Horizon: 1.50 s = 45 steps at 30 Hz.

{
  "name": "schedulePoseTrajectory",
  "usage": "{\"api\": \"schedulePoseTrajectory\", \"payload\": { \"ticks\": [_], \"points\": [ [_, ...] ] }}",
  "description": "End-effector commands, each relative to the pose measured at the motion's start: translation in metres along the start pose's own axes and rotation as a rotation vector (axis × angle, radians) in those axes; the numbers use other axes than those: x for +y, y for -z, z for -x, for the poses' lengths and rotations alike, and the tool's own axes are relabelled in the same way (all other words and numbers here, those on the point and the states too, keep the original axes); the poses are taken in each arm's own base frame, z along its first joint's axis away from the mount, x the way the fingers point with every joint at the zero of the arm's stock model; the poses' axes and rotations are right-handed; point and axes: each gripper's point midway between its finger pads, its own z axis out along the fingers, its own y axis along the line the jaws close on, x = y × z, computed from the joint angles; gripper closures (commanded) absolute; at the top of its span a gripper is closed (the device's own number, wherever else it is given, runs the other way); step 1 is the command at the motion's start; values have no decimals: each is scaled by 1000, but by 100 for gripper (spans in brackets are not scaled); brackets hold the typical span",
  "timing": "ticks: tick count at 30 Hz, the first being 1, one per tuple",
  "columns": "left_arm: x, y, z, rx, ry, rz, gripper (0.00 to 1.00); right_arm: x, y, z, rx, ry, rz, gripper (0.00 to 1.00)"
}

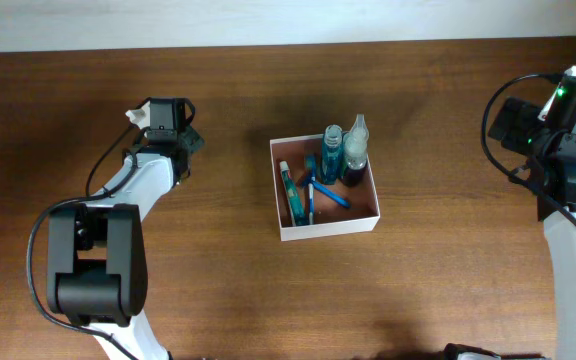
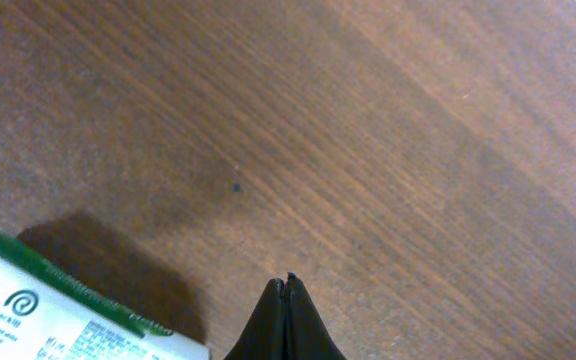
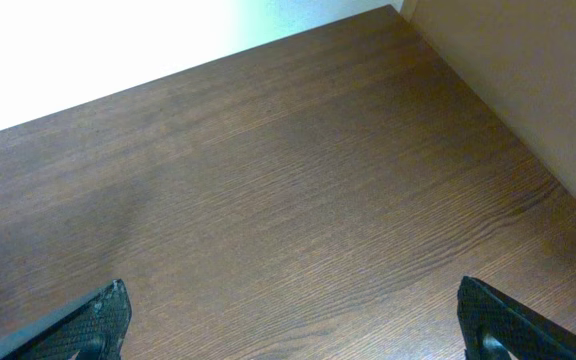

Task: Pack container
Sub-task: 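Move the left gripper over the green-wrapped soap bar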

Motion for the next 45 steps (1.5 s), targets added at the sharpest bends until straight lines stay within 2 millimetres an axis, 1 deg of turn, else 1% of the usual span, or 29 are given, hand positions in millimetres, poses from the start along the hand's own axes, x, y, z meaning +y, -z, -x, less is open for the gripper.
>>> {"api": "schedulePoseTrajectory", "payload": {
  "ticks": [1, 7, 23, 32, 38, 41, 45],
  "points": [
    [5, -2, 0, -5, -4, 33, 99, -3, 6, 9, -26, -12, -1, 1],
    [19, -1, -4, 2, -18, 104, 99, -3, 6, 9, -26, -12, -1, 1],
    [30, 0, -17, 53, -35, 146, 99, -3, 6, 9, -26, -12, -1, 1],
    [53, 7, -41, 159, -71, 236, 99, -3, 6, 9, -26, -12, -1, 1],
    [63, 11, -51, 204, -86, 274, 99, -3, 6, 9, -26, -12, -1, 1],
    [64, 14, -51, 211, -88, 280, 99, -3, 6, 9, -26, -12, -1, 2],
    [59, 17, -43, 191, -83, 267, 99, -3, 6, 9, -26, -12, -1, 1]
  ]
}}
